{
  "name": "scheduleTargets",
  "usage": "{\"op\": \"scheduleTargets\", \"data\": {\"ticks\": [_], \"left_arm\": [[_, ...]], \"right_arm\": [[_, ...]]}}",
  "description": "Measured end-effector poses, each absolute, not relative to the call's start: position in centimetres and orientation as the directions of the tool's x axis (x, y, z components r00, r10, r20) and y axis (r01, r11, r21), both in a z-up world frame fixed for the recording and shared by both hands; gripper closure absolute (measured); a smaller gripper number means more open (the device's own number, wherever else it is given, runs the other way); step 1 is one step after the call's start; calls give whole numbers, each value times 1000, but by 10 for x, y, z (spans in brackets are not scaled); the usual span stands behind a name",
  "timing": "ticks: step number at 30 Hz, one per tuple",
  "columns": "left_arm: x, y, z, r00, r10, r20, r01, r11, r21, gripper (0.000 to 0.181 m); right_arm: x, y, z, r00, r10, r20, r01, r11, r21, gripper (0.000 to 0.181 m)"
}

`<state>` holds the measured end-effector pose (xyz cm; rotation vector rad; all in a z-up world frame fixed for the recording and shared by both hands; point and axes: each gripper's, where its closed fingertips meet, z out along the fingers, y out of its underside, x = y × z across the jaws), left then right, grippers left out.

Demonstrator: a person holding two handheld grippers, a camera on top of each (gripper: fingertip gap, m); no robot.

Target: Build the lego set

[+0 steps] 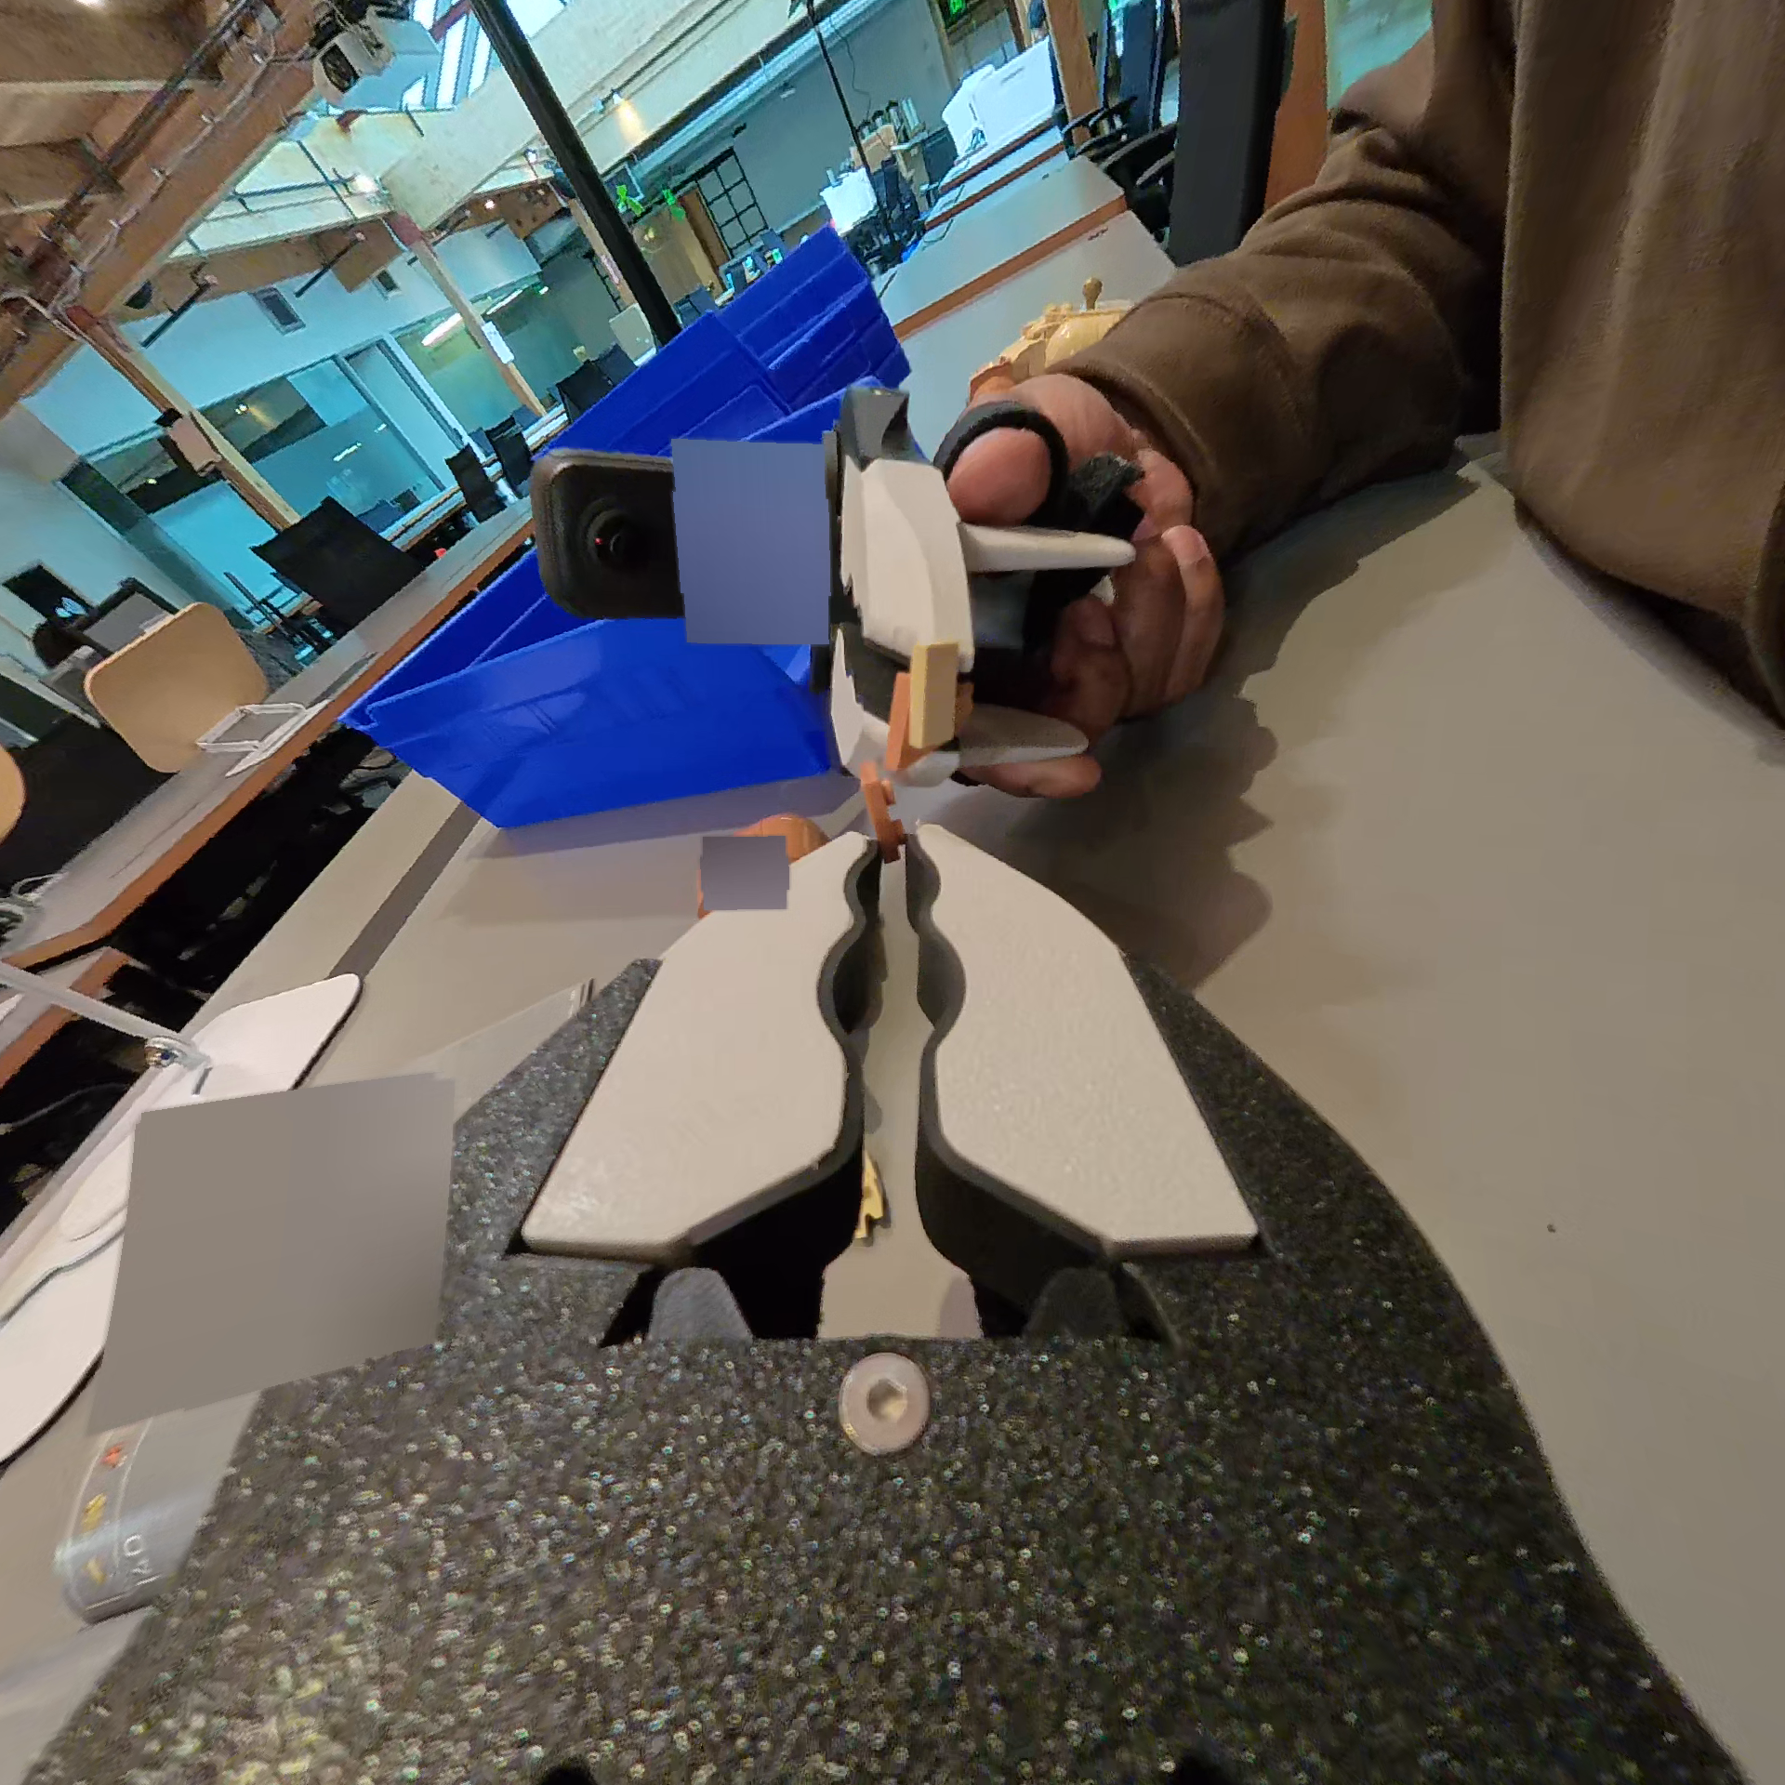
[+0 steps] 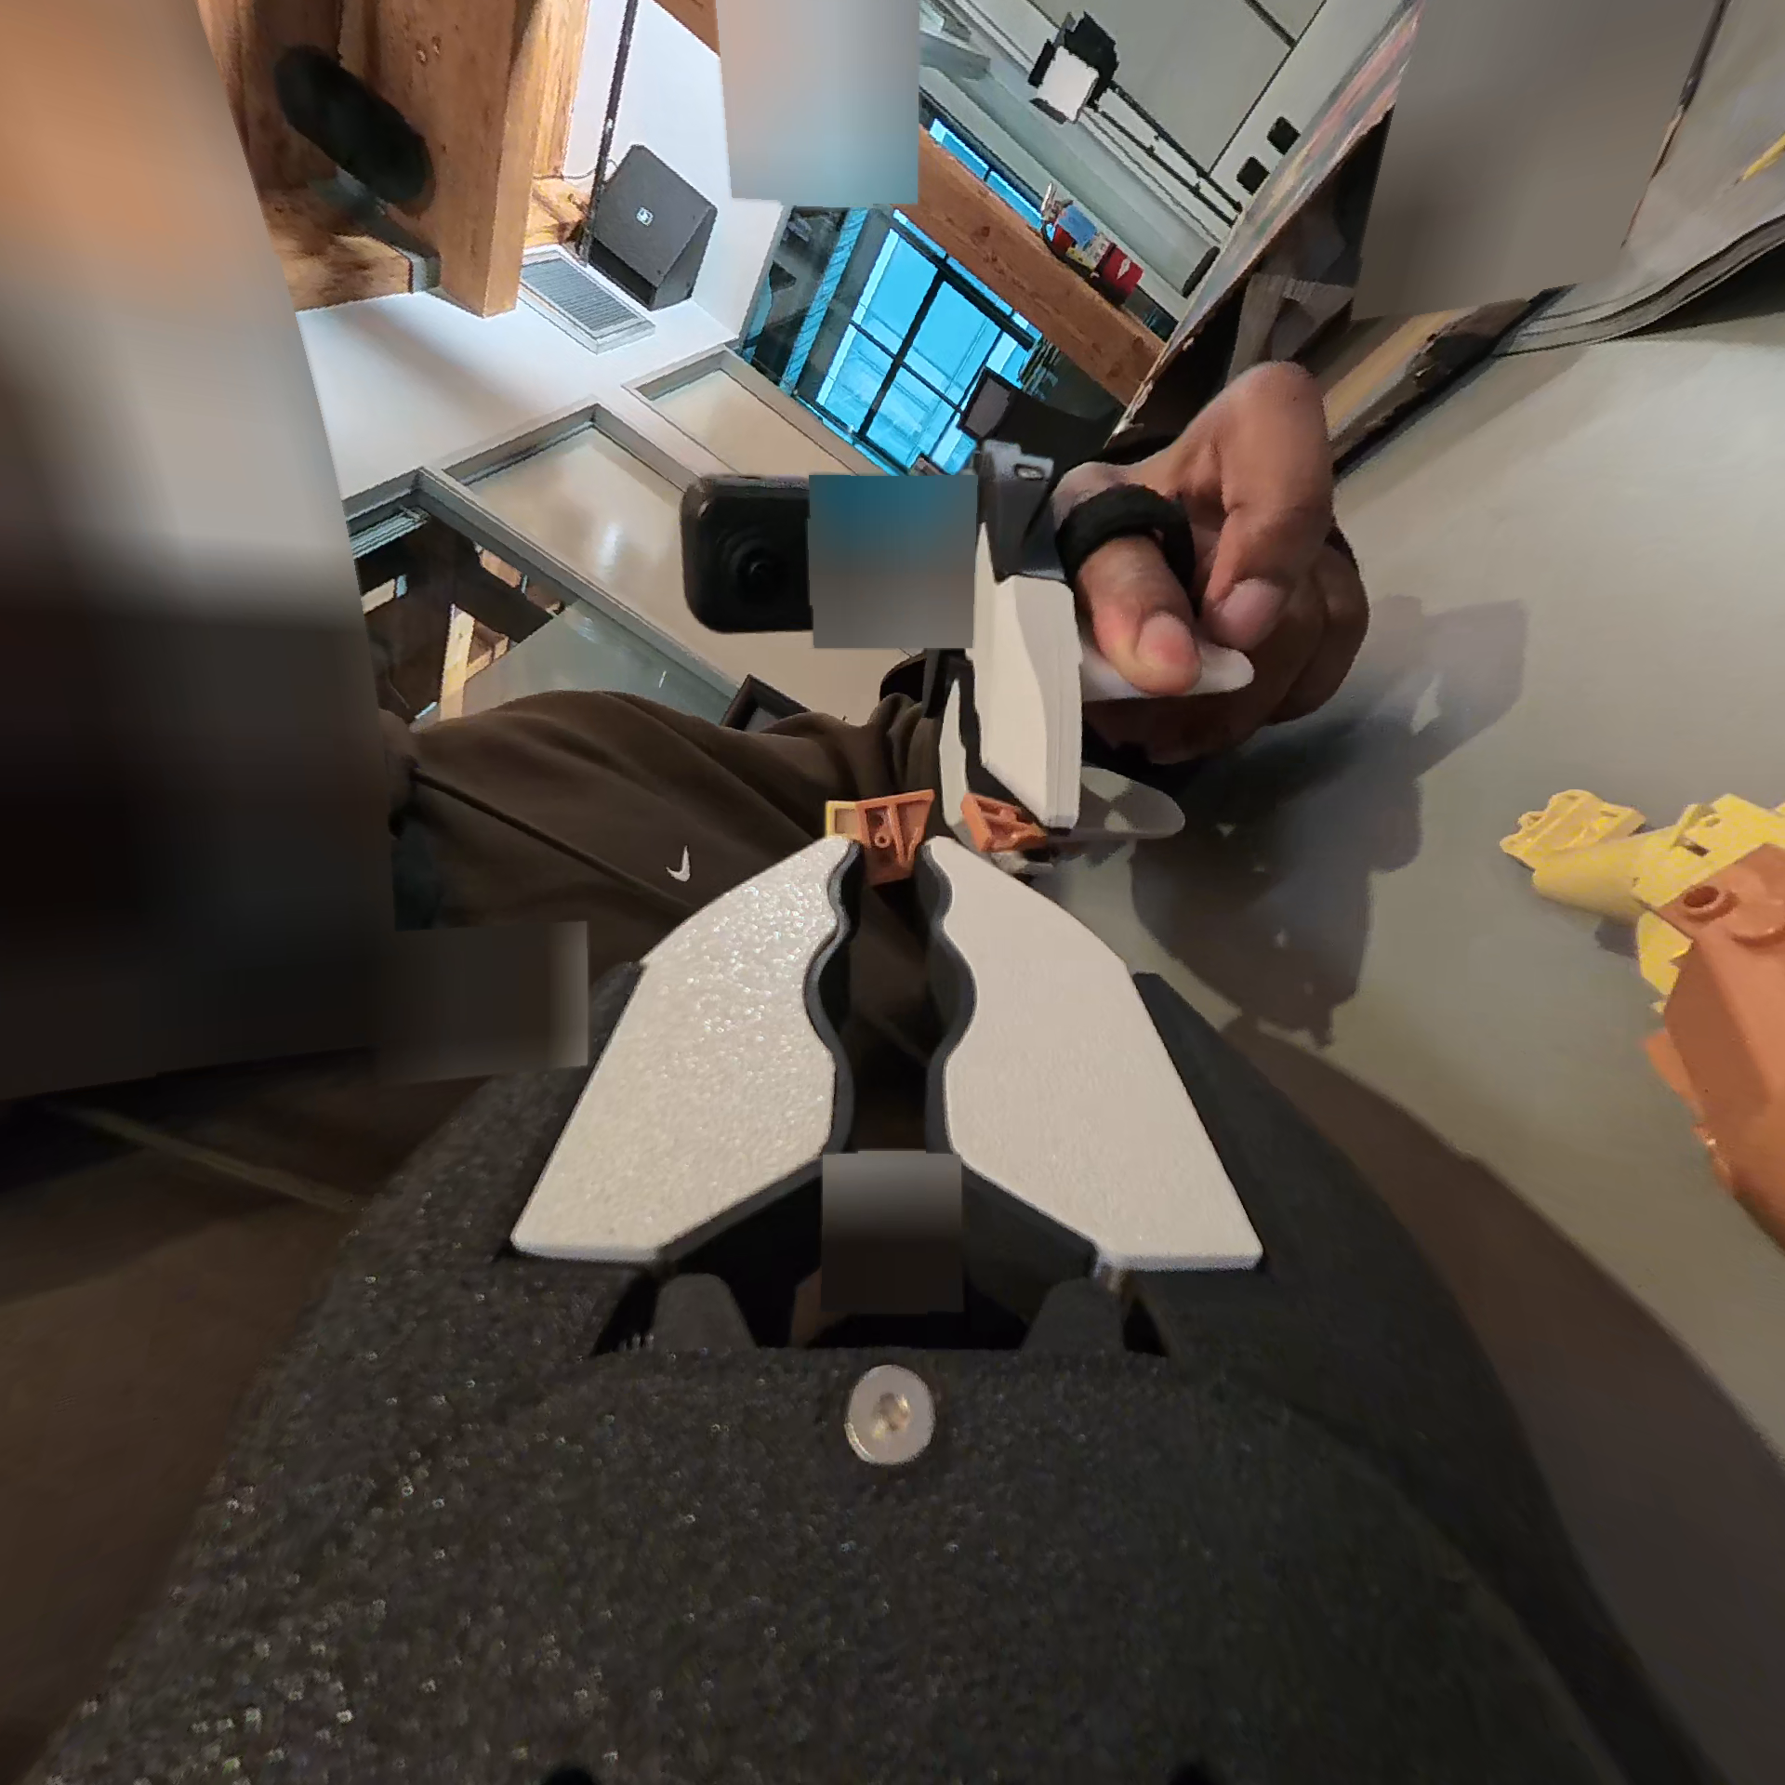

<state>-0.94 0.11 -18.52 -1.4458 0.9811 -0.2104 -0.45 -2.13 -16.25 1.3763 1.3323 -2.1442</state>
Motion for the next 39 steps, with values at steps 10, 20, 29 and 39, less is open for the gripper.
{"op": "scheduleTargets", "data": {"ticks": [10,20,29,39], "left_arm": [[-10,2,-191,594,-628,-502,-508,192,-840,176],[-12,13,-200,631,-601,-490,-530,126,-839,177],[-12,18,-215,614,-576,-539,-615,79,-785,177],[-17,22,-222,660,-588,-468,-579,-2,-815,177]], "right_arm": [[-8,-23,-172,-469,246,-848,658,-543,-521,171],[-8,-12,-186,-393,468,-791,637,-482,-601,171],[-10,-16,-199,-331,534,-778,664,-454,-594,171],[-14,-4,-211,-257,673,-693,641,-418,-644,172]]}}
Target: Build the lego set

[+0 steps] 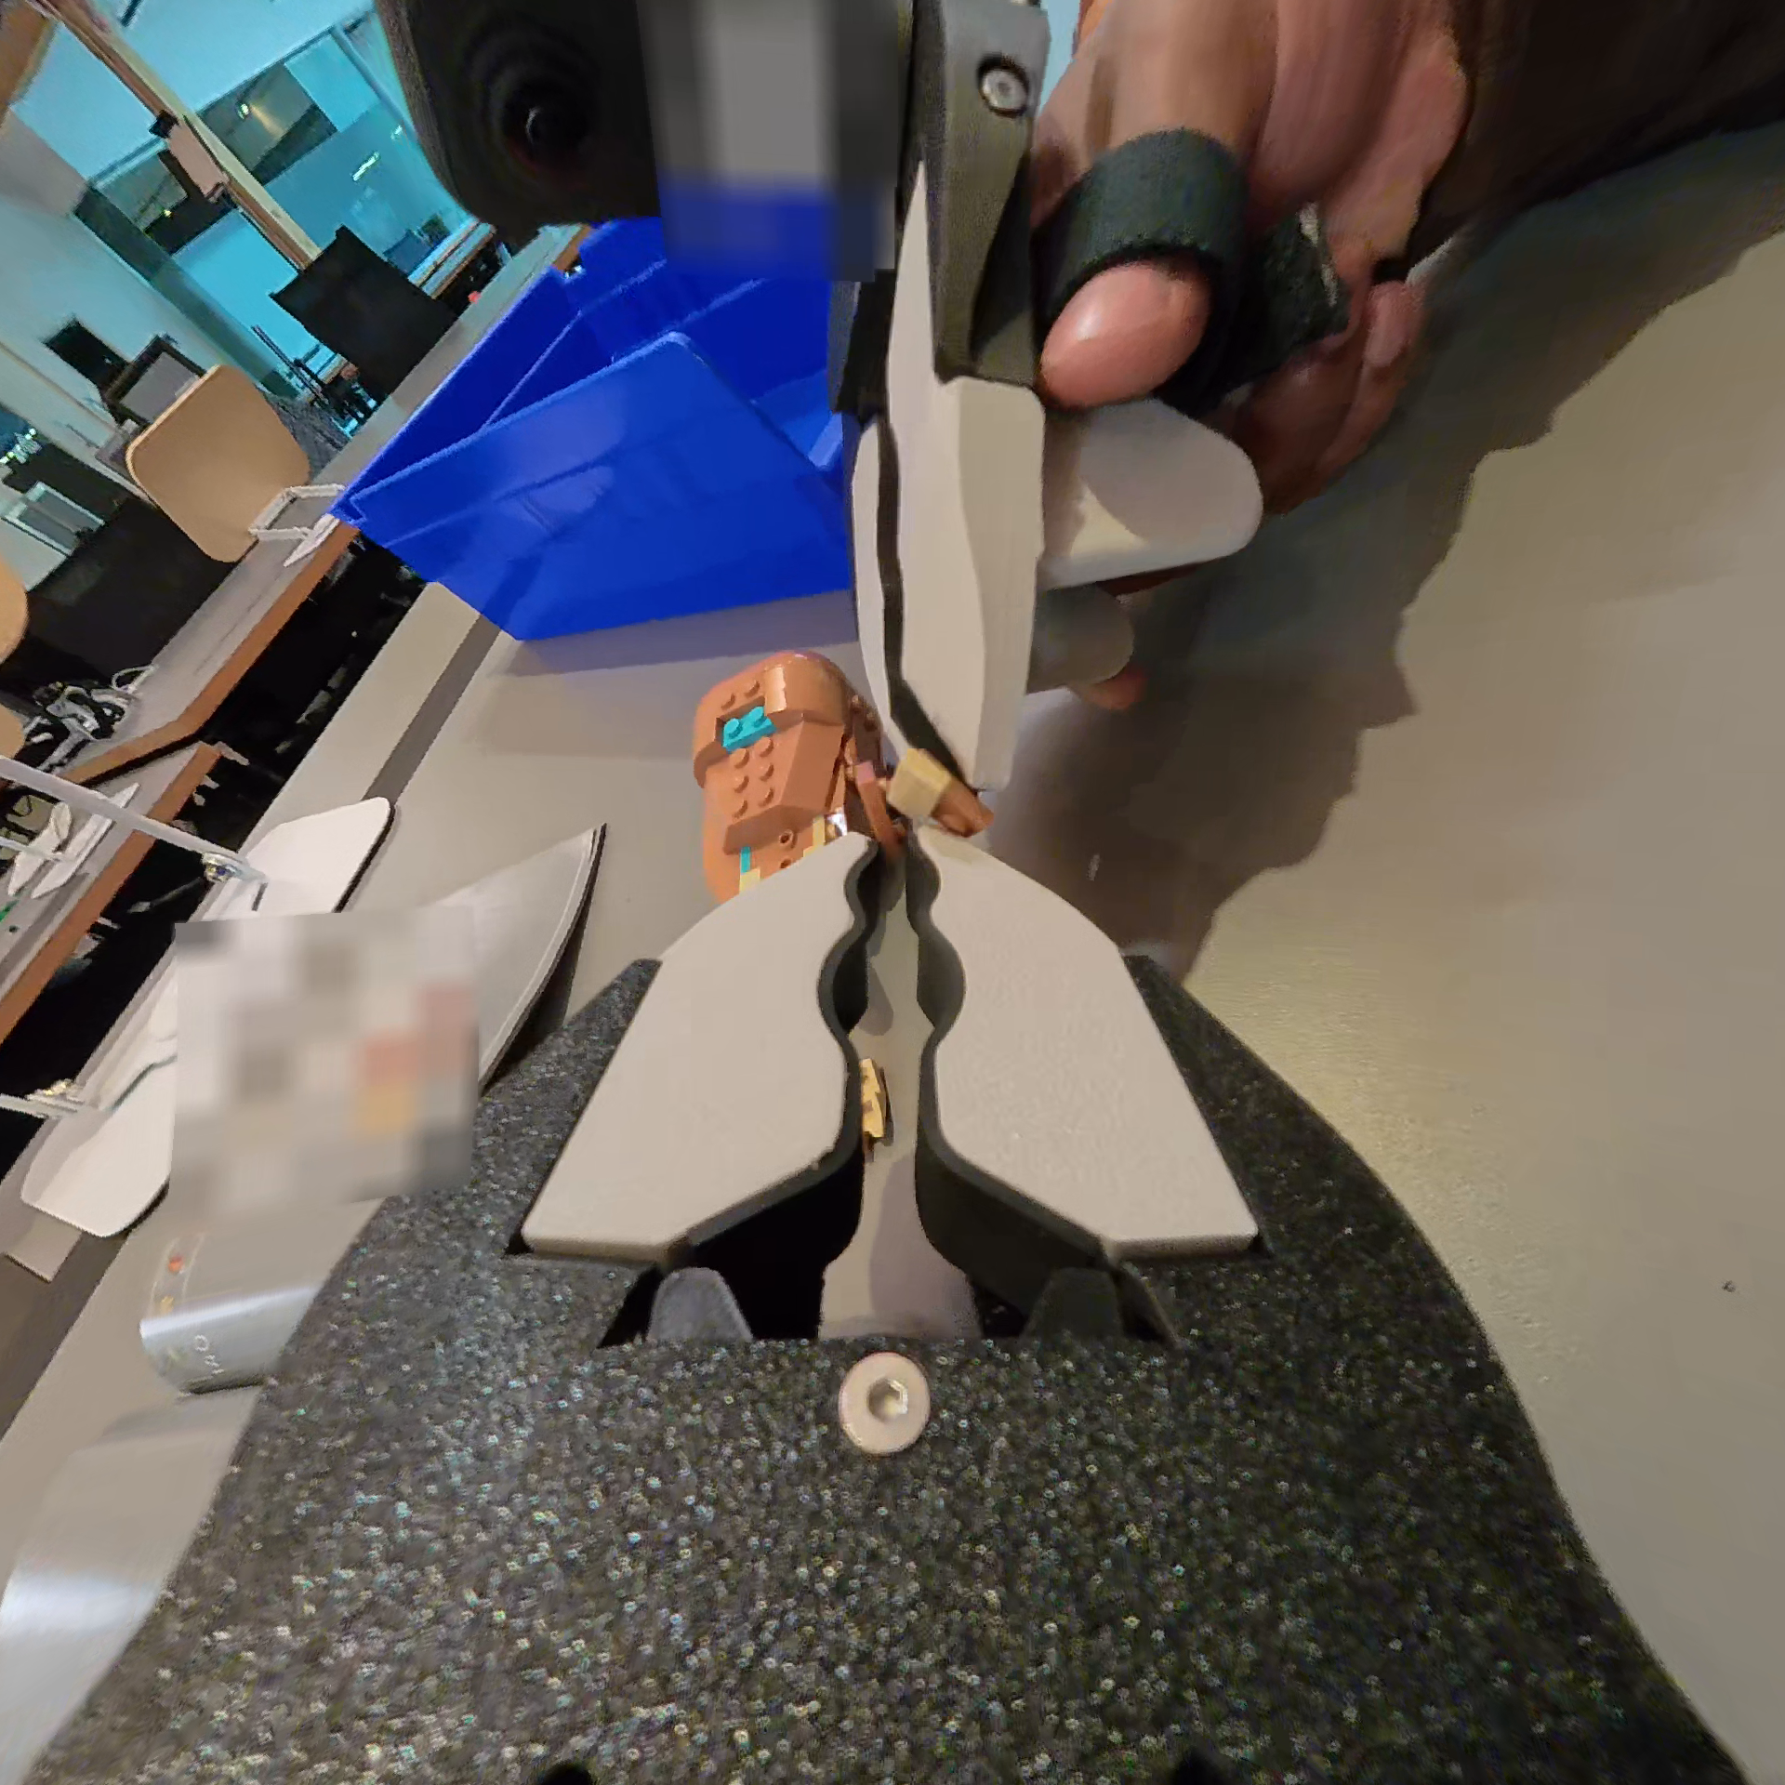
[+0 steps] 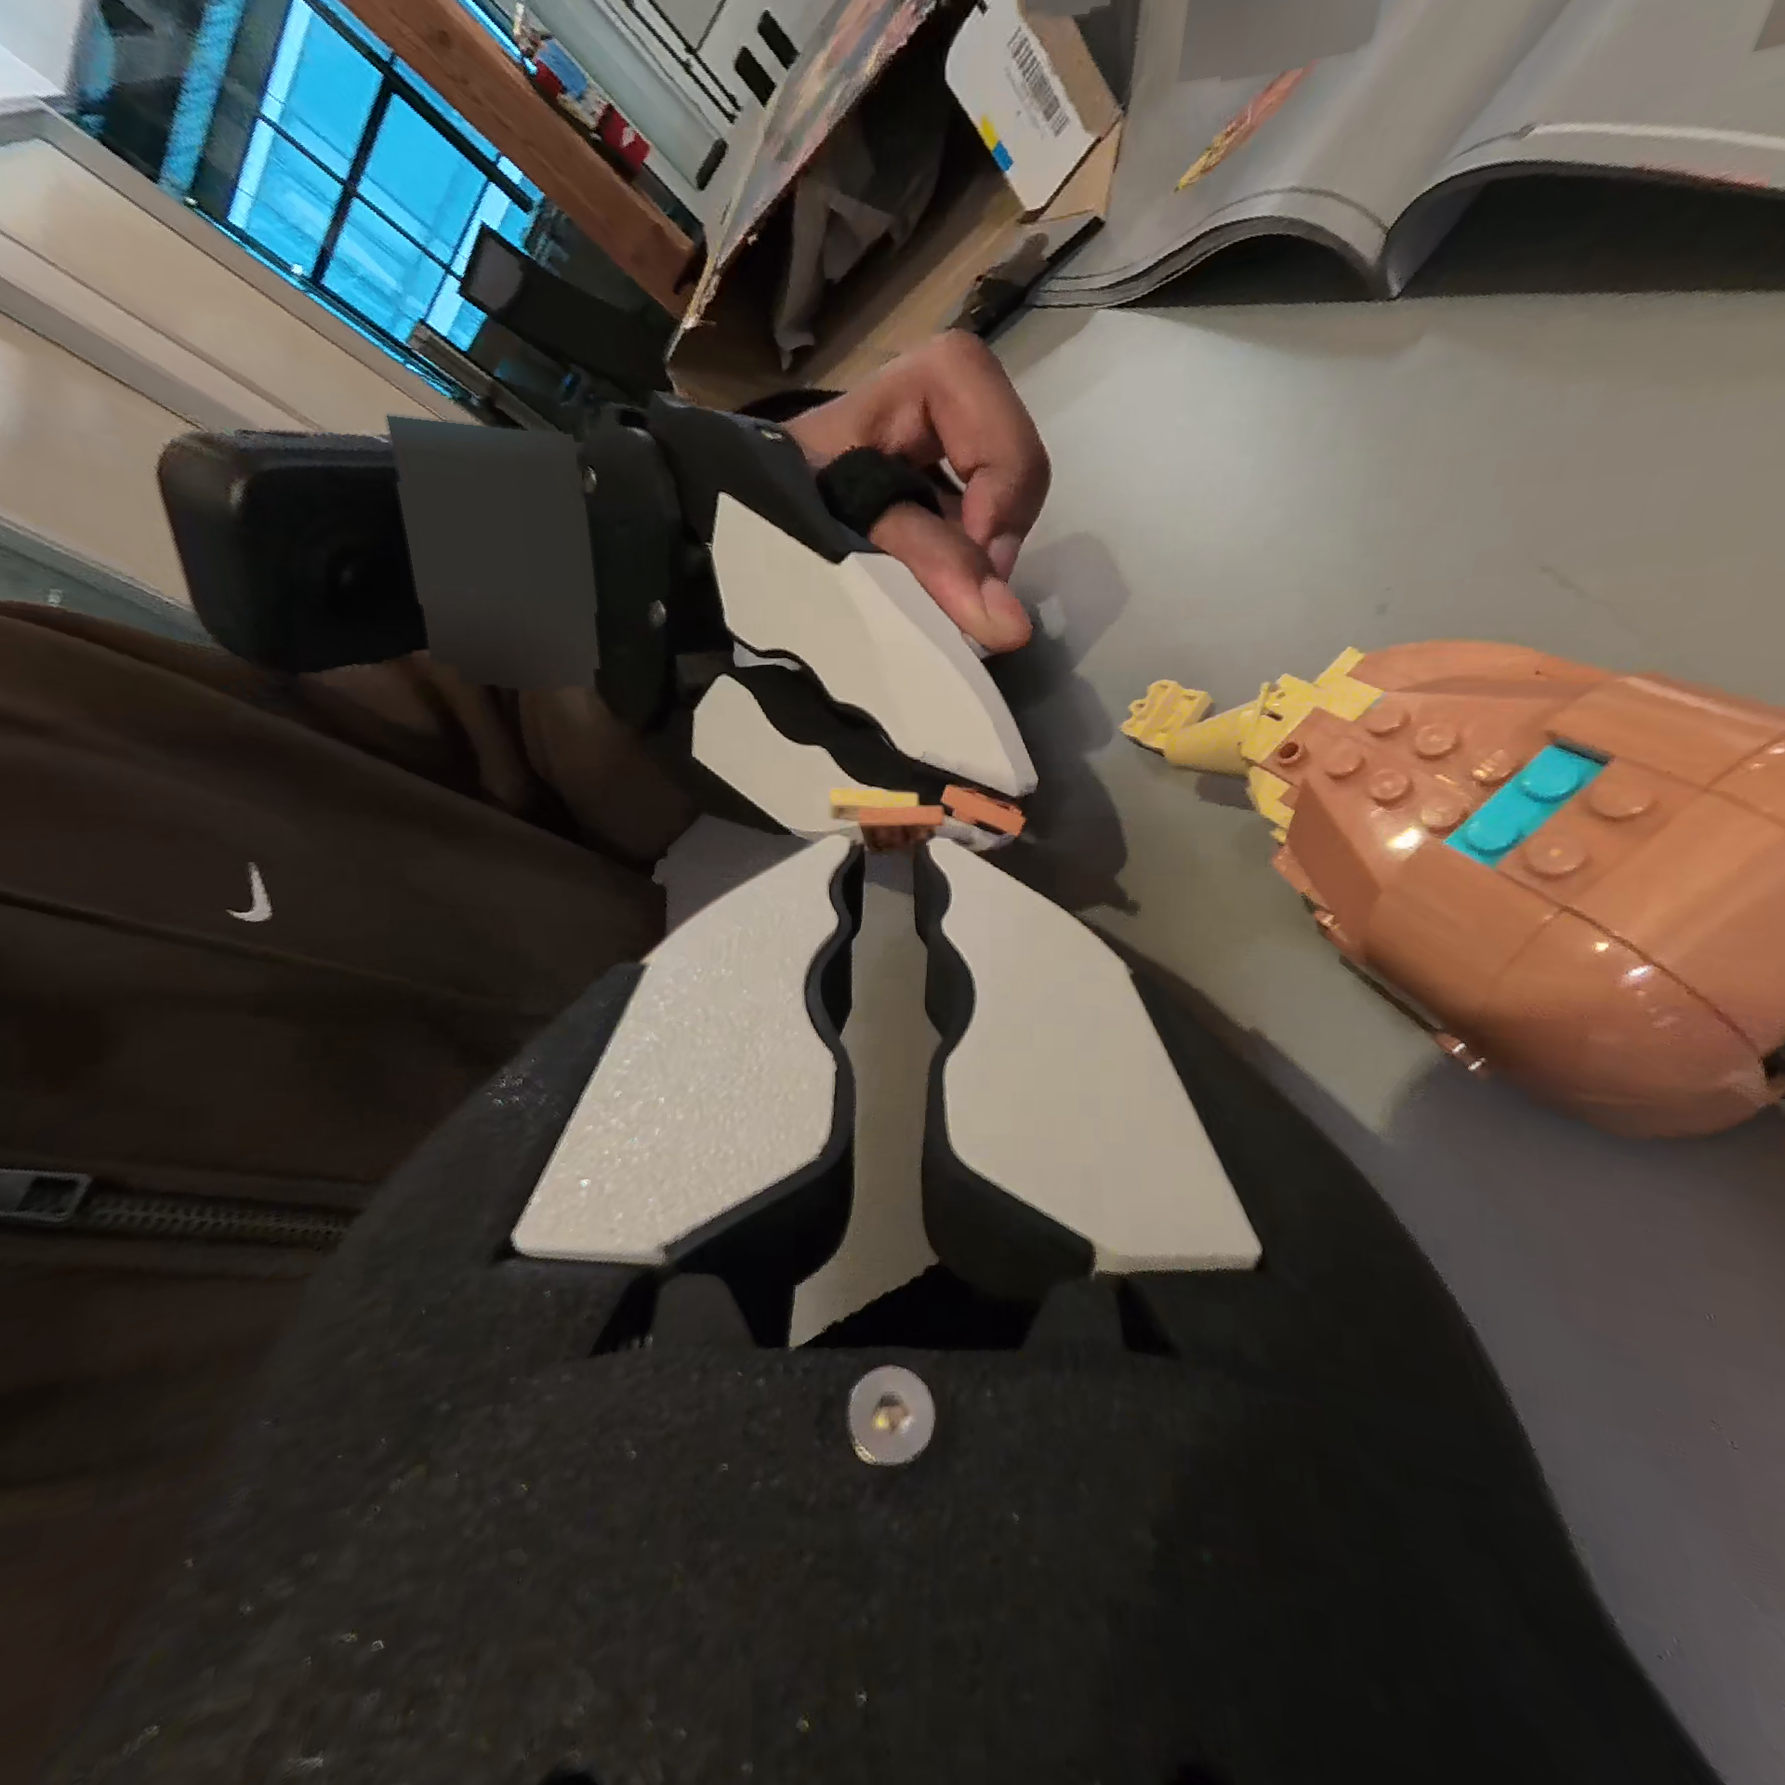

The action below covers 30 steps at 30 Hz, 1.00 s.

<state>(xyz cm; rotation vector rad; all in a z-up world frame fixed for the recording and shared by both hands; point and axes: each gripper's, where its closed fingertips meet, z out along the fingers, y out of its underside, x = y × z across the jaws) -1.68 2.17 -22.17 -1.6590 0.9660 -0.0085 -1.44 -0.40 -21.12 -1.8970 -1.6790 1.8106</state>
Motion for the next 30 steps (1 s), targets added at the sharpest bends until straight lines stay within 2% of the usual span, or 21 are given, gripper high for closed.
{"op": "scheduleTargets", "data": {"ticks": [6,13,16,23,27,30], "left_arm": [[-17,21,-225,667,-603,-438,-565,-27,-824,177],[-14,19,-235,636,-627,-449,-605,-46,-795,177],[-15,18,-235,637,-636,-435,-601,-56,-797,177],[-9,4,-220,650,-744,-155,-386,-147,-911,177],[-4,-7,-207,601,-797,59,-208,-227,-951,177],[-2,-13,-200,558,-817,147,-130,-261,-957,177]], "right_arm": [[-12,-1,-218,-246,723,-645,644,-376,-666,171],[-3,-1,-235,-225,729,-647,690,-350,-633,166],[1,6,-237,-221,778,-588,687,-304,-660,164],[-4,14,-210,-371,853,-367,534,-128,-836,159],[-6,2,-203,-460,819,-343,508,-74,-858,156],[-6,-6,-203,-496,783,-377,512,-87,-855,159]]}}
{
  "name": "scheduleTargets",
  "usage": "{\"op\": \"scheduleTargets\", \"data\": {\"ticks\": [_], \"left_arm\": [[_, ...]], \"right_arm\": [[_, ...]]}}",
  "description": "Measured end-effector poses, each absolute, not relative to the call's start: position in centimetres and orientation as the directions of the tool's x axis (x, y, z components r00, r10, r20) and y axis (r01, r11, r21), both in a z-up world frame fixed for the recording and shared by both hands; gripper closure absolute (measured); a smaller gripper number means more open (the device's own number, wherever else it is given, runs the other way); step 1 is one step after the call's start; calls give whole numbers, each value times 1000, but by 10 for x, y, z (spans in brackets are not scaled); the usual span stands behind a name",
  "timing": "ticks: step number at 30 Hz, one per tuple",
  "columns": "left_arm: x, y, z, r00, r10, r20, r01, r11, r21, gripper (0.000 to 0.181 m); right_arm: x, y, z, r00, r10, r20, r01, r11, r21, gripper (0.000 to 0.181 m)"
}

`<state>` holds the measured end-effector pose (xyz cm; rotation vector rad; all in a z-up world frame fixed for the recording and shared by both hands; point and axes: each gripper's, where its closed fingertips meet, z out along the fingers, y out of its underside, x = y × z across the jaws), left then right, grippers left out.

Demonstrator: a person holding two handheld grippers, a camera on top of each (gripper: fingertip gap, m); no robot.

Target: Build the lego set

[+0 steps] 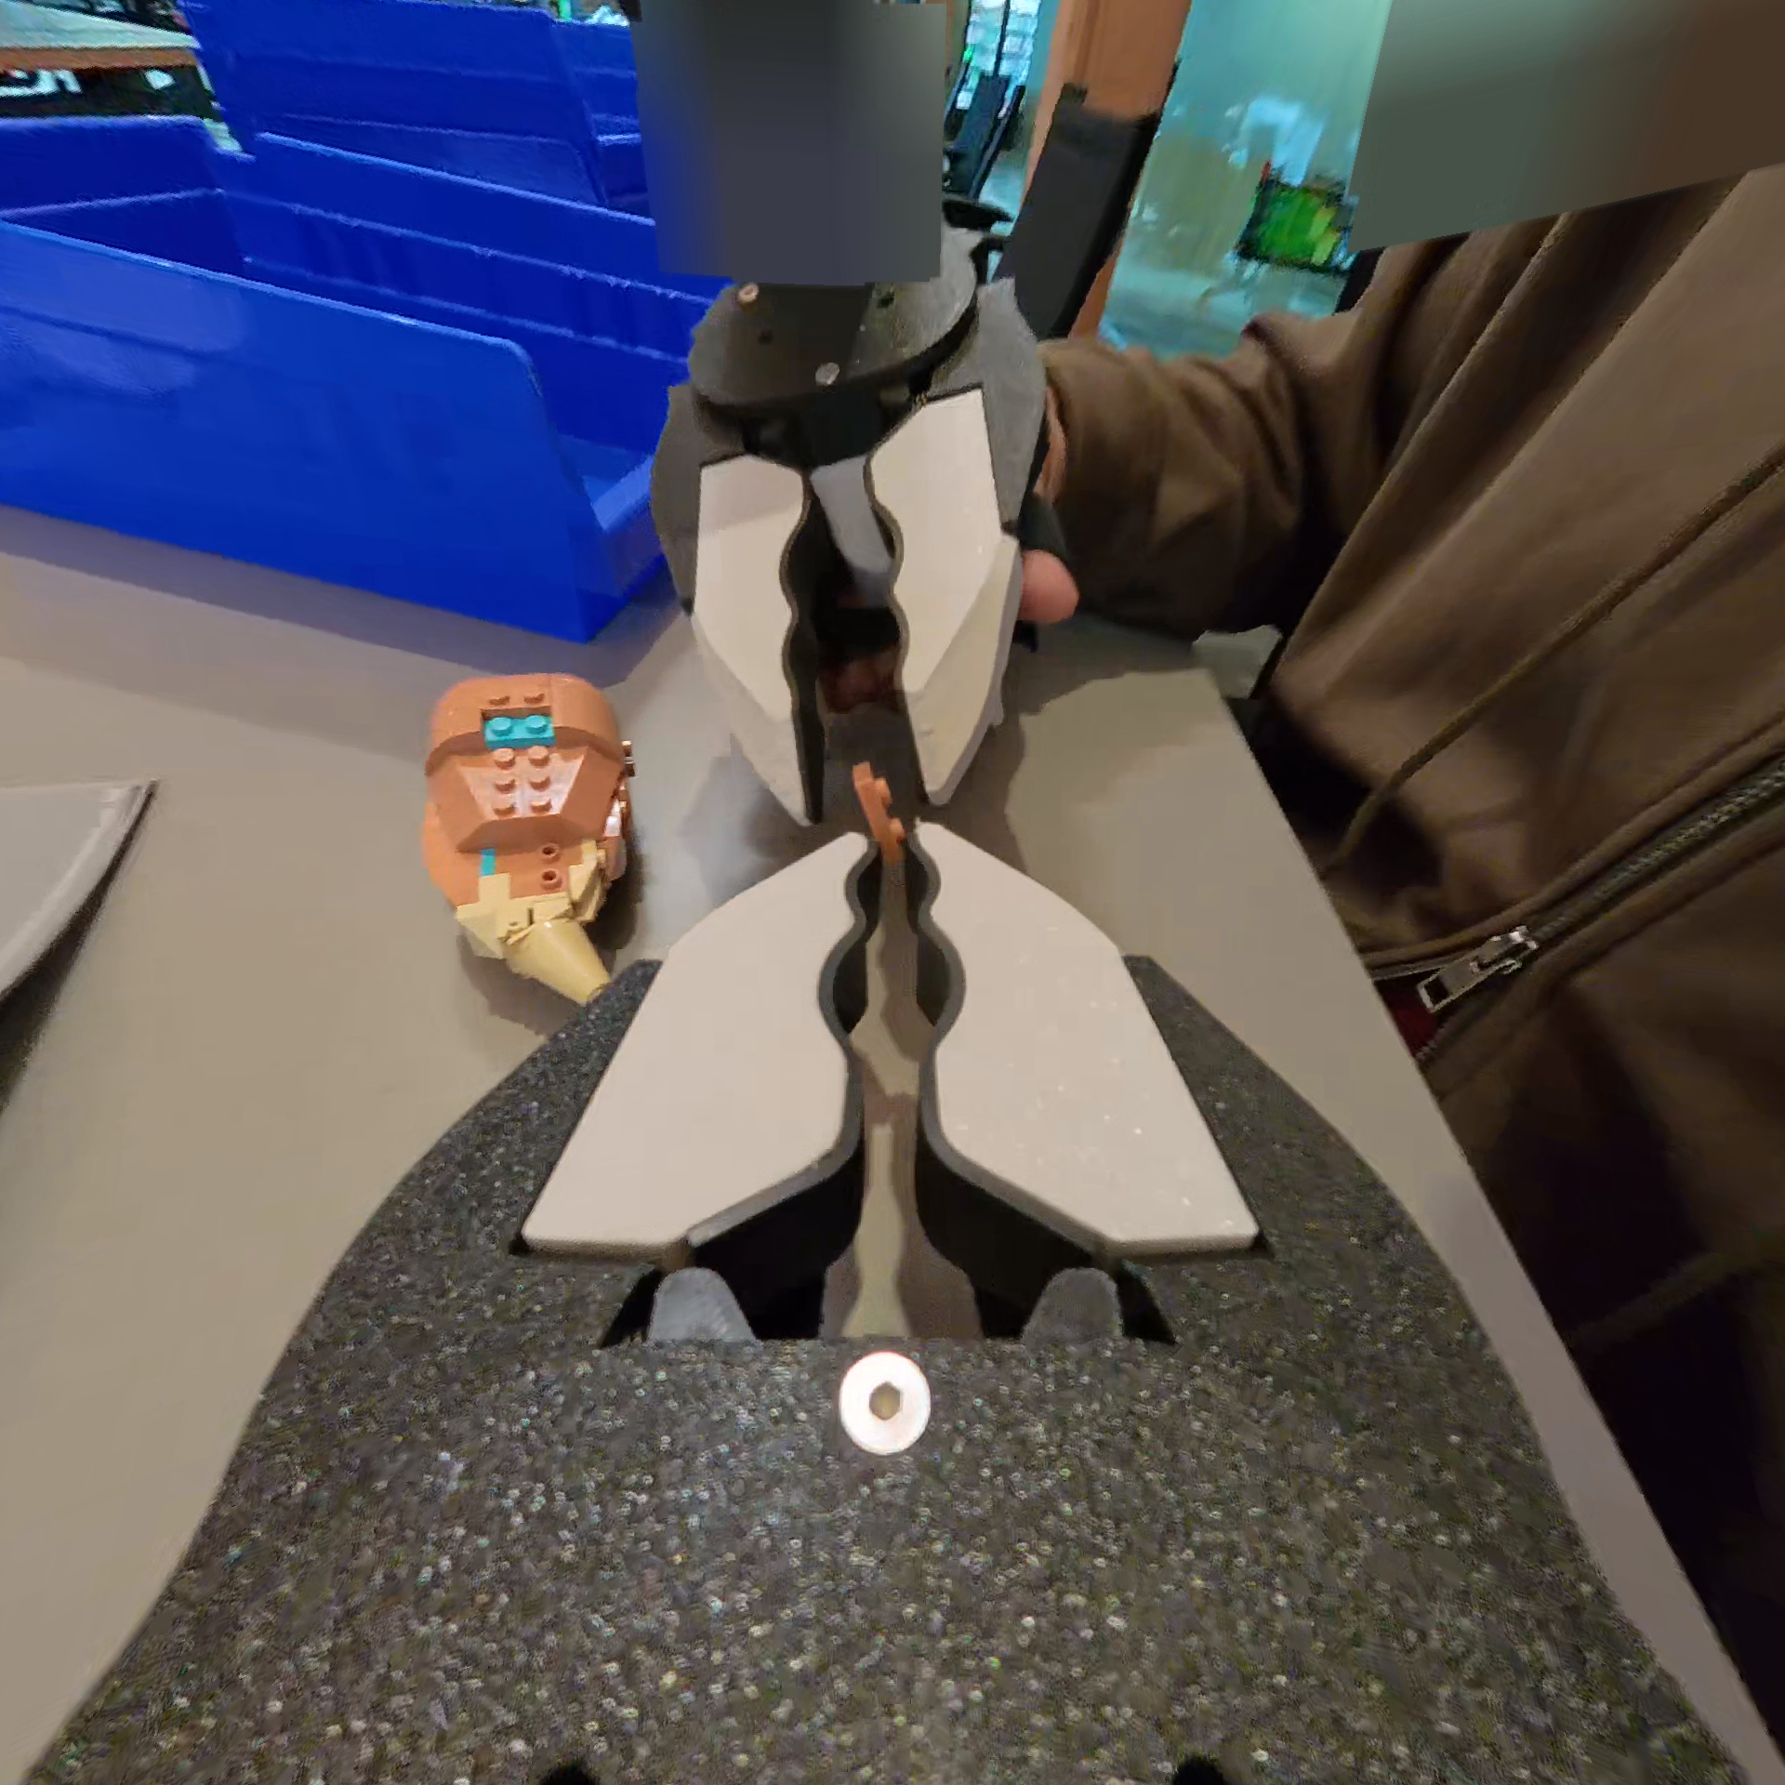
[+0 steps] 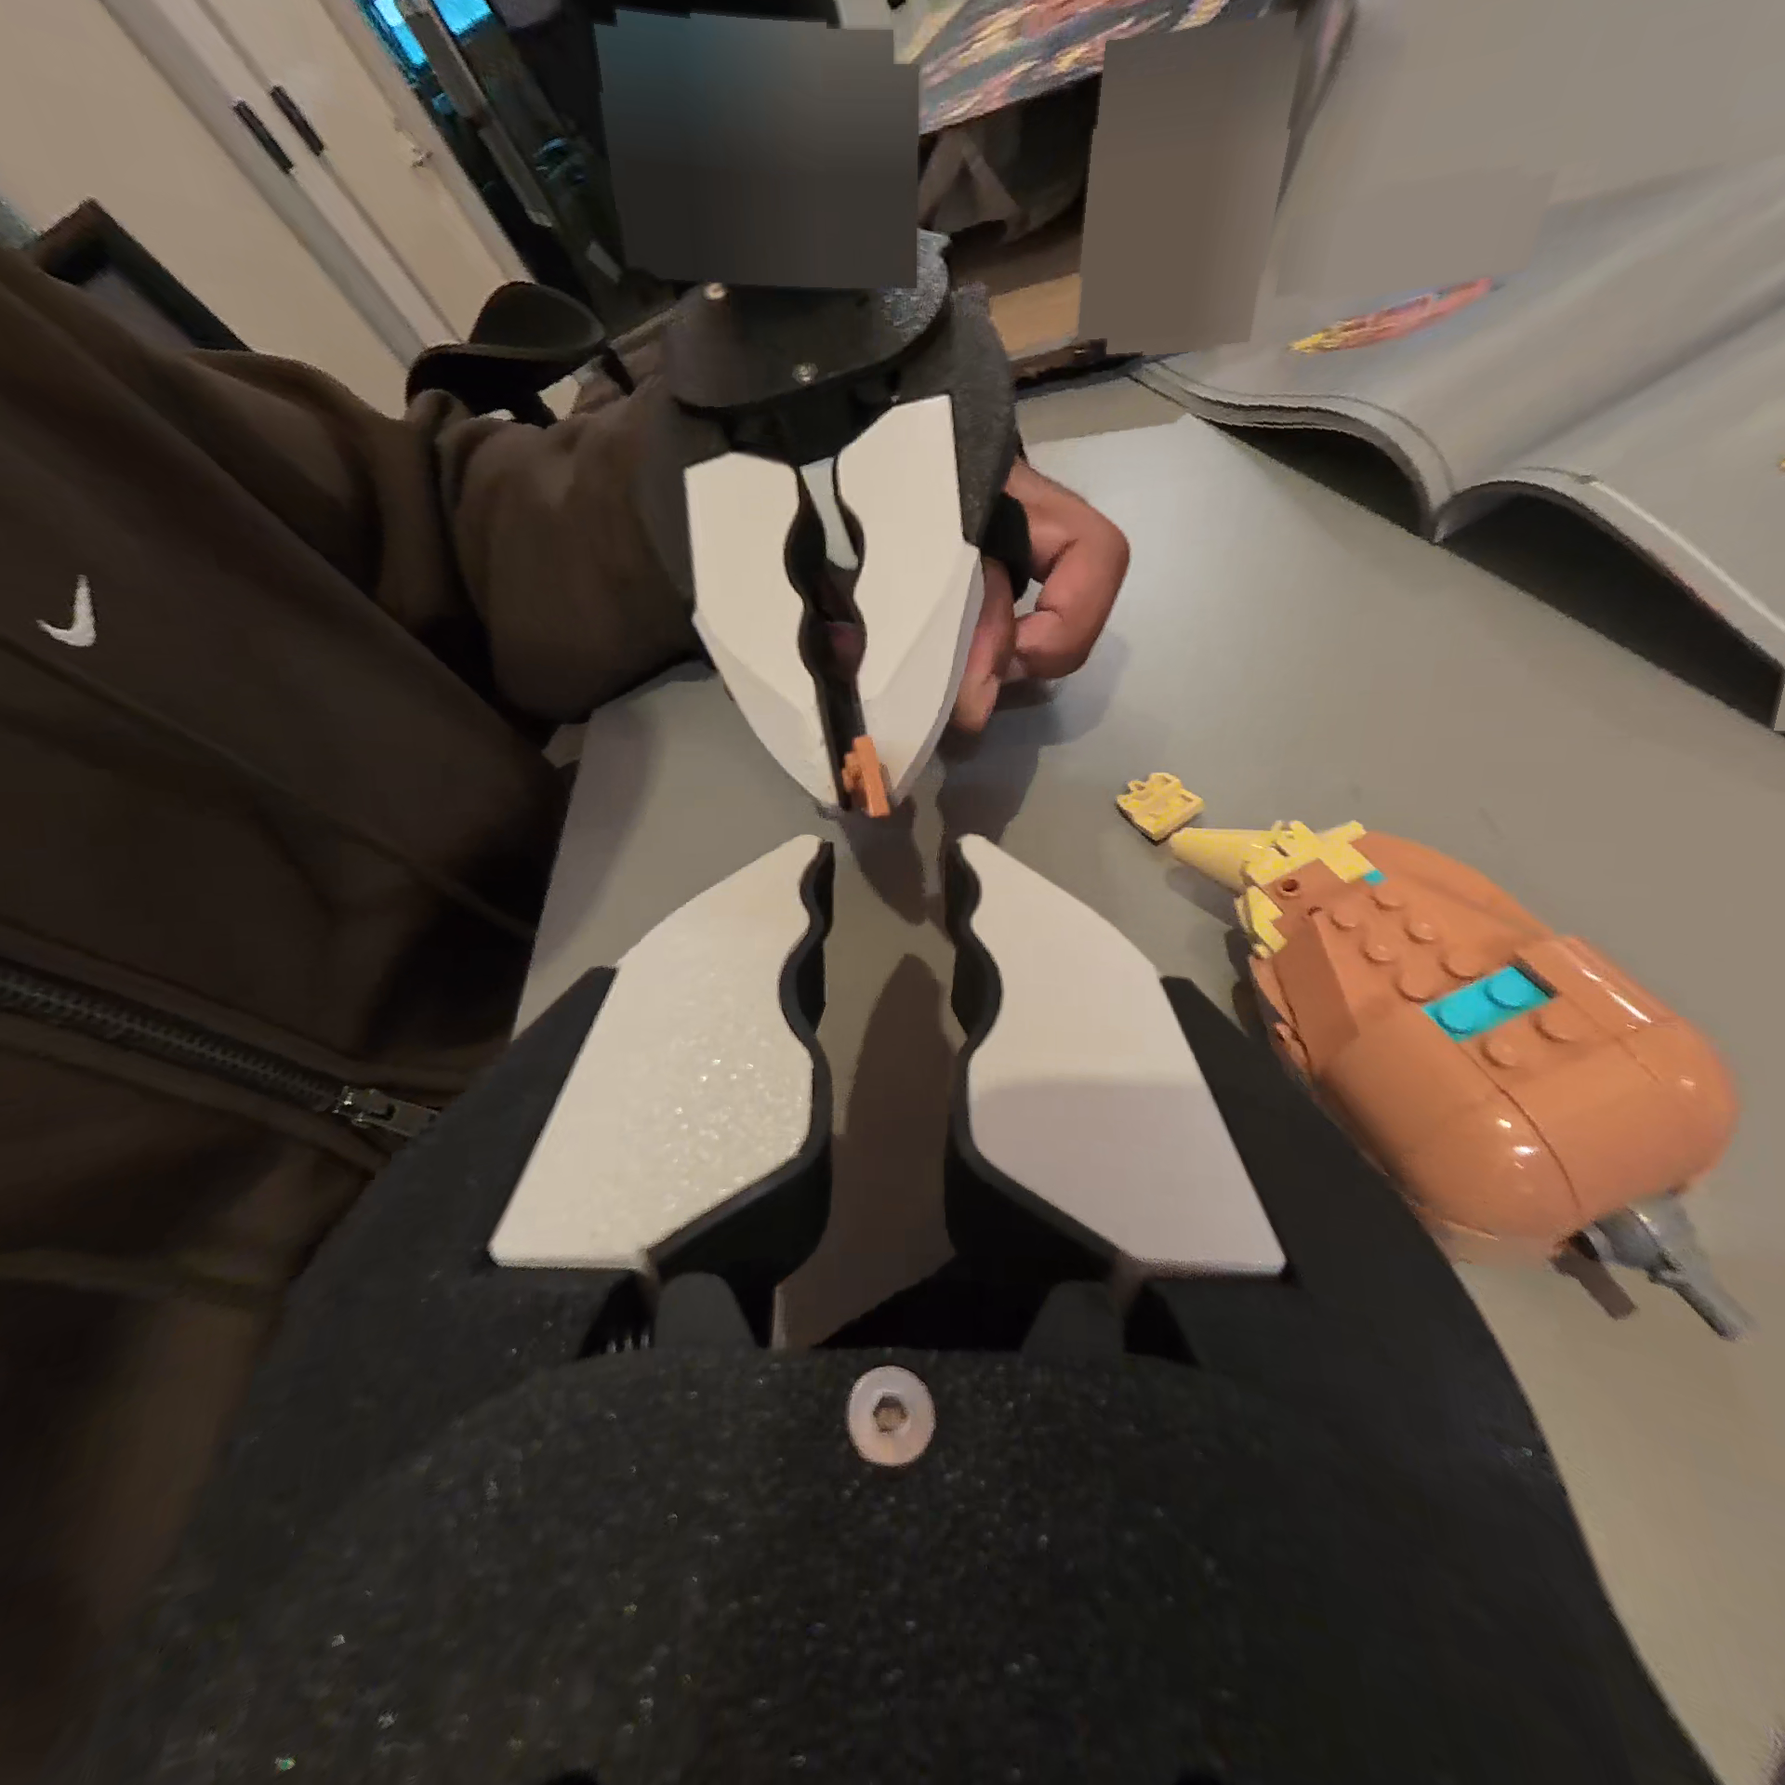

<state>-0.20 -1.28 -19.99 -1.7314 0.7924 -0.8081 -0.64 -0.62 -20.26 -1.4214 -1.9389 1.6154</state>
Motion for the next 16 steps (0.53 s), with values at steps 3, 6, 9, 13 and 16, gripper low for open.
{"op": "scheduleTargets", "data": {"ticks": [3,6,9,13,16], "left_arm": [[3,-18,-201,515,-837,186,-124,-287,-950,177],[9,-22,-204,492,-847,199,-147,-306,-941,177],[10,-21,-207,496,-843,209,-156,-323,-934,177],[10,-18,-213,520,-823,229,-176,-365,-914,174],[0,-14,-222,577,-795,188,-228,-378,-897,168]], "right_arm": [[-6,-13,-195,-525,744,-414,493,-131,-860,166],[-3,-17,-196,-532,726,-435,510,-136,-850,177],[0,-16,-199,-518,717,-467,537,-152,-830,178],[3,-13,-209,-473,718,-510,597,-165,-785,178],[4,0,-225,-398,774,-493,649,-142,-748,178]]}}
